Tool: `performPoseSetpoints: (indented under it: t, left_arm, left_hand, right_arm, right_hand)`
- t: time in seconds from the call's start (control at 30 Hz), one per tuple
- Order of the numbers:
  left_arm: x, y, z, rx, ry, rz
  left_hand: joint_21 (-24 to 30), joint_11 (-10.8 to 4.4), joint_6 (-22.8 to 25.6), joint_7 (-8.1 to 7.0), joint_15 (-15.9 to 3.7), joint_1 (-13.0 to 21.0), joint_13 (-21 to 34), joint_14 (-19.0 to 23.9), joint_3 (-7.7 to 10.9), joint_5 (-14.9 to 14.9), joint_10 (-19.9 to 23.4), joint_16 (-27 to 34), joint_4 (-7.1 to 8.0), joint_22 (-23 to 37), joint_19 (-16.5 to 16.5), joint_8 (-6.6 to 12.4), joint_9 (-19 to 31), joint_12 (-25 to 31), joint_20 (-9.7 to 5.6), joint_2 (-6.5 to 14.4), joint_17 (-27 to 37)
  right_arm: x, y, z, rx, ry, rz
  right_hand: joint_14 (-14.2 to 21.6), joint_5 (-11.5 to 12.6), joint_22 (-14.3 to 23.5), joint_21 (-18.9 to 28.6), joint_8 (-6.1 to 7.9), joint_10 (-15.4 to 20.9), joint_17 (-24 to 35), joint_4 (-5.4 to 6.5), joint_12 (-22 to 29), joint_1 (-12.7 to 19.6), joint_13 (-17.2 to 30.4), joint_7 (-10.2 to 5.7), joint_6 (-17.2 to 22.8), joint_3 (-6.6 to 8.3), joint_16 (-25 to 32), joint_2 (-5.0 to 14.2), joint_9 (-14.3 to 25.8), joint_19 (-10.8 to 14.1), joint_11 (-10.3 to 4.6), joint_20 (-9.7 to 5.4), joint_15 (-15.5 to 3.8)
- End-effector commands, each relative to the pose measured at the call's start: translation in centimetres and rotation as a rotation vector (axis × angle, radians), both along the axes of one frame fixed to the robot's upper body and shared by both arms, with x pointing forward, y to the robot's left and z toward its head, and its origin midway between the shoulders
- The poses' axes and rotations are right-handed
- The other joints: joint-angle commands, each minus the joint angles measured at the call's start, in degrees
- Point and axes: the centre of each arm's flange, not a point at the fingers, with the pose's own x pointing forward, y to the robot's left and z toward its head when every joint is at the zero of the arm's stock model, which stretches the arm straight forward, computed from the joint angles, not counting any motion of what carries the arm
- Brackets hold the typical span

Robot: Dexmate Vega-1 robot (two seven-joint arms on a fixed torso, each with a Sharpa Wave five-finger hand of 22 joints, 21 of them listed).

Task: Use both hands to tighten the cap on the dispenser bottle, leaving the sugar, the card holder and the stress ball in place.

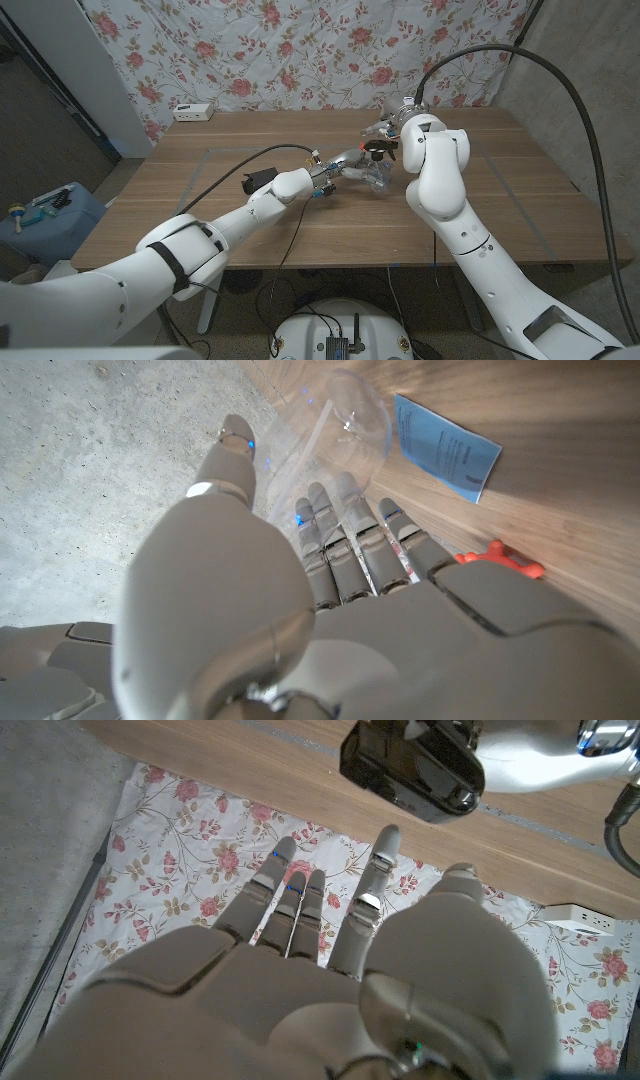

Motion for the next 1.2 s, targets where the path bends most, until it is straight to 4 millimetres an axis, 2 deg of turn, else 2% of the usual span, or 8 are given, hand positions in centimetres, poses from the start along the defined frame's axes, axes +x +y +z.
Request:
performPoseSetpoints:
  t: [0.03, 0.27, 0.43, 0.6, 1.03, 1.1, 1.2]
  left_arm:
    - [-0.7, 0.1, 0.0, -0.005, -0.008, 0.016]
    - [-0.9, 0.5, 0.2, -0.004, -0.011, 0.021]
    - [-1.1, 0.8, 0.4, -0.010, -0.014, 0.025]
    - [-1.4, 1.4, 0.7, -0.022, -0.024, 0.036]
    - [-1.8, 2.9, 1.4, -0.056, -0.037, 0.072]
    - [-1.8, 3.0, 1.5, -0.058, -0.036, 0.074]
    - [-1.7, 3.2, 1.5, -0.061, -0.034, 0.075]
  left_hand:
    - [0.2, -0.23, 6.4, -1.12, -3.22, -3.4, 0.2, 0.0, 5.14, 0.3, 0.4, 0.2, 4.75, 0.2, 0.4, 0.29, 0.2, 0.4, -1.32, 7.5, 0.2]
    - [0.1, -0.23, 6.3, -1.06, -3.21, -3.4, 0.2, 0.0, 5.12, 0.3, 0.5, 0.3, 4.71, 0.2, 0.4, 0.26, 0.2, 0.4, -1.32, 7.4, 0.2]
    - [0.1, -0.25, 6.4, -1.08, -3.19, -3.4, 0.2, 0.0, 5.13, 0.3, 0.4, 0.3, 4.71, 0.2, 0.4, 0.29, 0.2, 0.4, -1.33, 7.4, 0.2]
    - [0.2, -0.33, 6.4, -0.99, -3.19, -3.4, 0.2, 0.0, 5.14, 0.3, 0.5, 0.3, 4.75, 0.2, 0.5, 0.26, 0.2, 0.4, -1.33, 7.4, 0.2]
    - [0.1, -0.36, 6.4, -1.04, -3.25, -3.7, 0.1, 0.1, 5.11, 0.3, 0.5, 0.3, 4.85, 0.2, 0.4, 0.25, 0.2, 0.4, -1.33, 7.4, 0.2]
    - [0.1, -0.34, 6.4, -1.07, -3.26, -3.6, 0.1, 0.1, 5.10, 0.3, 0.6, 0.2, 4.78, 0.2, 0.4, 0.27, 0.2, 0.4, -1.35, 7.3, 0.2]
    - [0.1, -0.37, 6.4, -1.15, -3.30, -3.7, 0.1, 0.2, 5.13, 0.3, 0.6, 0.2, 4.81, 0.2, 0.4, 0.28, 0.2, 0.4, -1.31, 7.3, 0.1]
  right_arm:
    - [-0.6, -1.0, 0.2, 0.069, -0.036, 0.058]
    - [-1.0, -1.7, 0.0, 0.117, -0.072, 0.081]
    - [-1.2, -2.2, -0.2, 0.158, -0.099, 0.094]
    - [-1.1, -3.0, -0.4, 0.206, -0.117, 0.123]
    - [-0.4, -3.6, -0.7, 0.275, -0.135, 0.147]
    - [-0.3, -3.7, -0.9, 0.288, -0.139, 0.150]
    - [-0.1, -3.9, -1.1, 0.309, -0.143, 0.163]
  right_hand:
    - [0.3, -0.1, 0.1, -0.2, -0.90, 0.3, 0.3, 0.21, -0.4, -0.3, 0.1, -0.31, -2.0, -0.67, -0.4, -0.24, 0.2, -0.2, 0.43, 0.75, 0.51]
    - [0.4, -0.2, 0.2, -0.4, -2.16, 0.1, 0.4, 0.62, -1.0, -0.9, 0.1, -1.10, -7.3, -0.89, -0.7, 0.29, 0.3, -0.6, 0.64, 0.89, 0.62]
    - [0.3, -0.5, 0.2, -0.3, -2.42, -0.1, 0.6, 1.12, -1.5, -1.7, 0.2, -1.08, -11.4, -1.10, -1.1, 0.82, 0.4, -0.8, 0.83, 0.93, 0.79]
    - [0.3, -0.7, 0.2, -0.3, -2.48, -0.2, 0.7, 1.54, -1.9, -2.4, 0.2, -1.80, -14.7, -1.27, -1.3, 1.26, 0.4, -0.9, 0.96, 0.78, 0.87]
    - [0.3, -1.0, 0.1, -0.2, -2.27, -0.3, 0.8, 2.01, -2.2, -3.1, 0.3, -2.21, -17.1, -1.29, -1.5, 2.05, 0.4, -0.6, 1.08, 0.07, 1.01]
    - [0.2, -1.1, 0.1, -0.2, -2.39, -0.3, 0.8, 2.10, -2.3, -3.2, 0.3, -2.55, -18.3, -1.24, -1.6, 2.33, 0.4, -0.6, 1.03, 0.01, 0.94]
    - [-0.1, -1.3, 0.1, -0.2, -2.40, -0.6, 0.8, 2.18, -2.5, -3.4, 0.3, -2.26, -19.7, -1.26, -1.9, 2.49, 0.4, -0.6, 1.25, -0.09, 0.94]
